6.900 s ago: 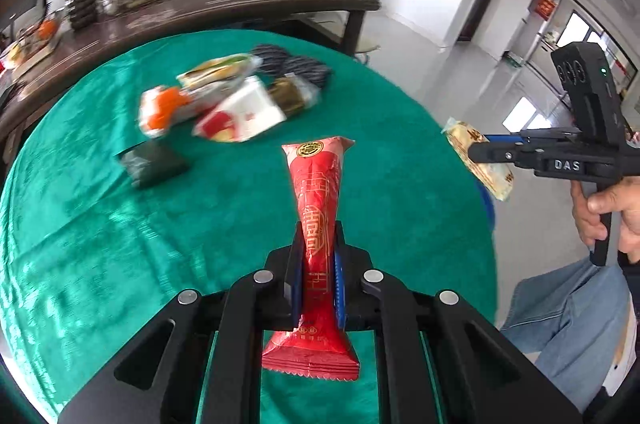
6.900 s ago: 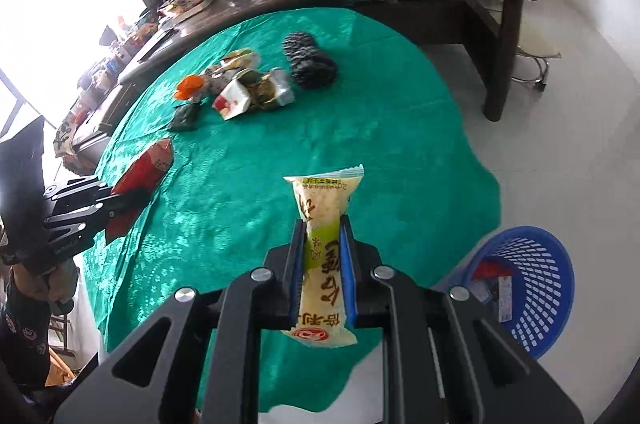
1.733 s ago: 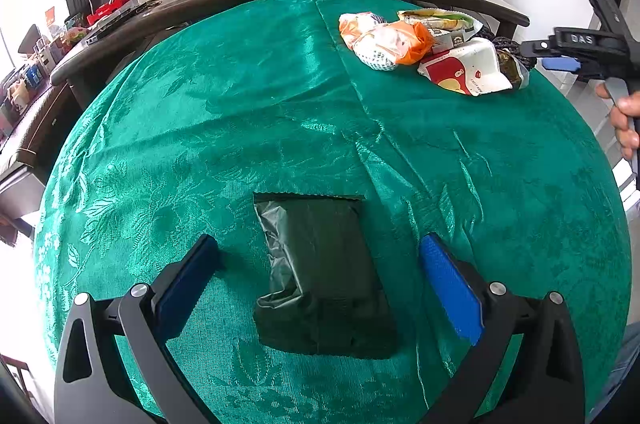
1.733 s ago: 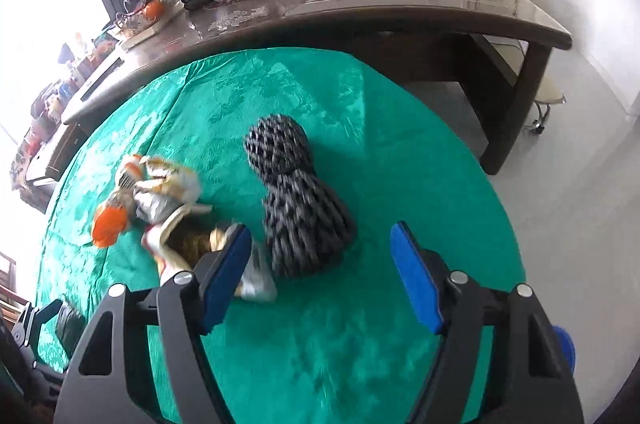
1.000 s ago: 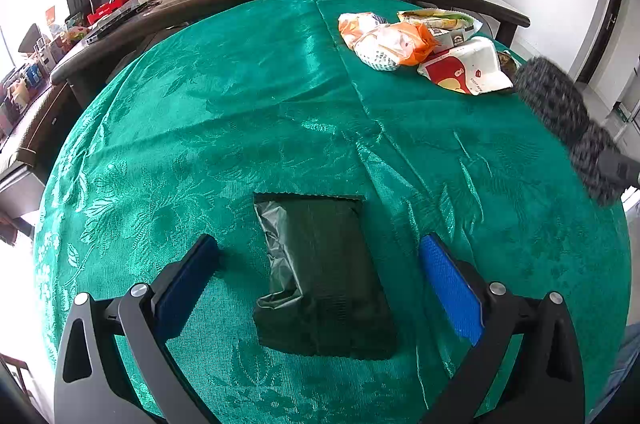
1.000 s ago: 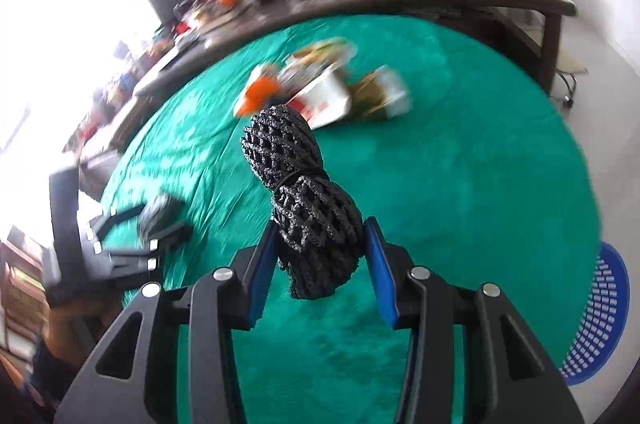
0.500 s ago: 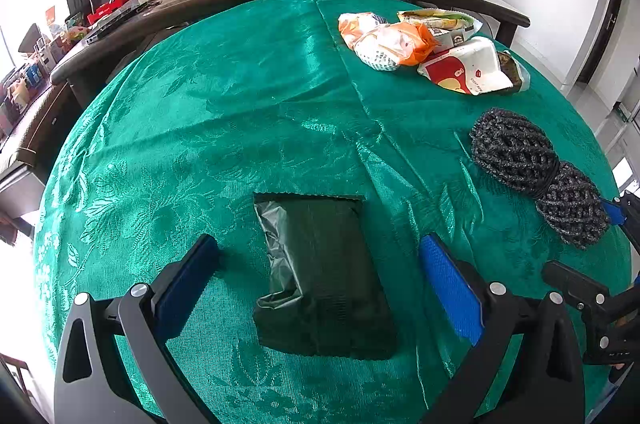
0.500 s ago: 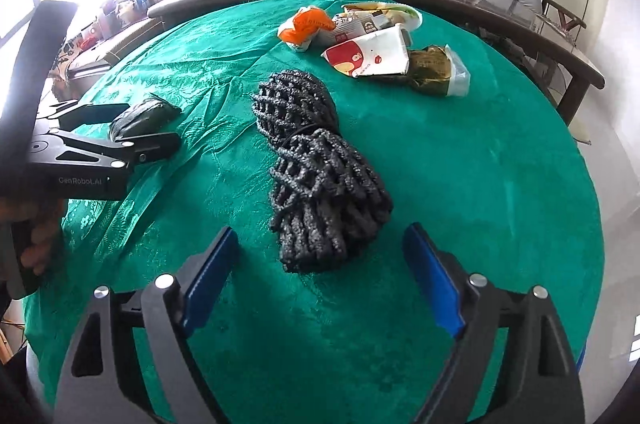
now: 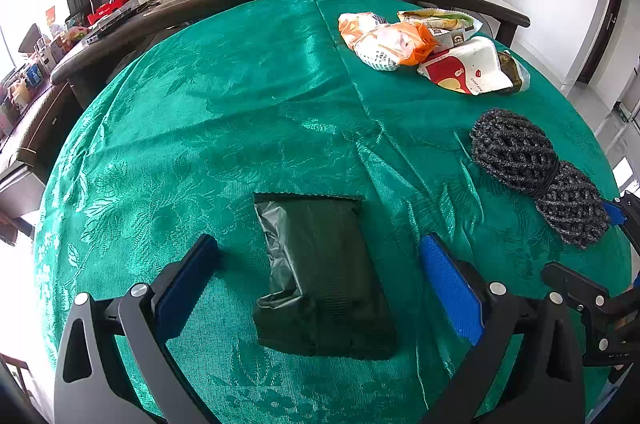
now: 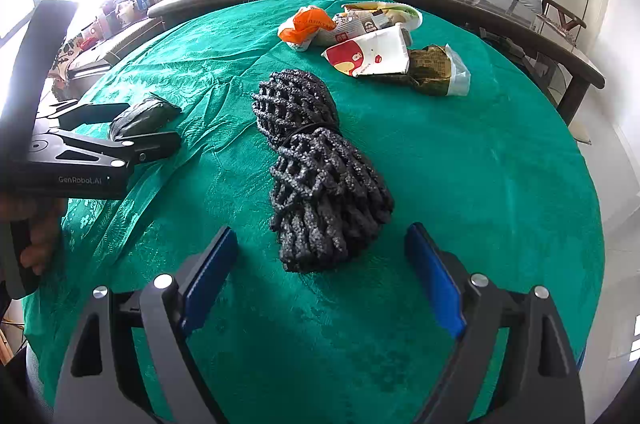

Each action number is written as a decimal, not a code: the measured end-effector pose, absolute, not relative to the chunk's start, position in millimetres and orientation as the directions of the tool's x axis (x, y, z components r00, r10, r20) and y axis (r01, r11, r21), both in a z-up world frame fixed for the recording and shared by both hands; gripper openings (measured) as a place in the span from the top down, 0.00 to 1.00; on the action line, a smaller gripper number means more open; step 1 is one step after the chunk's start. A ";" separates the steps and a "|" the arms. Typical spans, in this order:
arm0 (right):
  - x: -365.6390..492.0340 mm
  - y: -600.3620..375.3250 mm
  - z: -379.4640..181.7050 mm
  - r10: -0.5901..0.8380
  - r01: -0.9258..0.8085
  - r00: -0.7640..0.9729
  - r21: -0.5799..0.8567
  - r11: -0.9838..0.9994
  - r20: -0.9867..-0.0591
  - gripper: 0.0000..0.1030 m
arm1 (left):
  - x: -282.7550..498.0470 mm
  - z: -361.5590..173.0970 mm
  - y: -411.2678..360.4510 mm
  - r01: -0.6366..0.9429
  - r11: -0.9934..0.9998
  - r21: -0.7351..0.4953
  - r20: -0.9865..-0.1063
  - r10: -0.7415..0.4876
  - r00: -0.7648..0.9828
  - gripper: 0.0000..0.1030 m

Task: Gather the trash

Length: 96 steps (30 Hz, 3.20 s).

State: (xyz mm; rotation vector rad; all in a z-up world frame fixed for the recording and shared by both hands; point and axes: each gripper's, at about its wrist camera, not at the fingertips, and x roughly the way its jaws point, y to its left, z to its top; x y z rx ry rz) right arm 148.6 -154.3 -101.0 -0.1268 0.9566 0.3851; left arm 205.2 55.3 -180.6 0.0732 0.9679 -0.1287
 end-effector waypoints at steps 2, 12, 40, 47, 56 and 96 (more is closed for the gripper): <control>148.5 -154.8 -101.2 0.264 -0.375 0.514 0.063 0.925 -0.816 0.19 | 205.2 -180.7 55.3 0.142 0.990 0.004 -0.825 -0.077 0.560 0.04; 148.6 -153.9 -101.2 0.265 -0.375 0.514 0.064 0.925 -0.816 0.18 | 205.1 -180.6 55.1 0.142 0.990 0.004 -0.825 -0.077 0.560 0.04; 225.8 -107.5 -67.3 0.199 -0.537 0.230 0.046 0.842 -0.953 0.66 | 204.1 -166.7 72.0 0.307 0.951 -0.044 -0.869 -0.188 0.458 0.60; 202.8 -161.5 -32.0 0.299 -0.452 0.320 0.133 0.882 -0.899 0.67 | 192.5 -151.4 59.1 0.351 0.930 -0.110 -0.831 -0.280 0.481 0.64; 184.2 -336.4 -24.4 0.209 -0.139 0.421 0.165 0.976 -0.883 0.67 | 181.2 -122.2 -39.8 0.492 0.835 -0.245 -0.778 -0.472 0.413 0.65; 112.1 -636.4 -159.6 0.121 0.375 0.403 0.284 0.883 -0.907 0.48 | 183.3 -243.9 -465.5 0.741 0.614 -0.271 -0.822 -0.548 0.154 0.16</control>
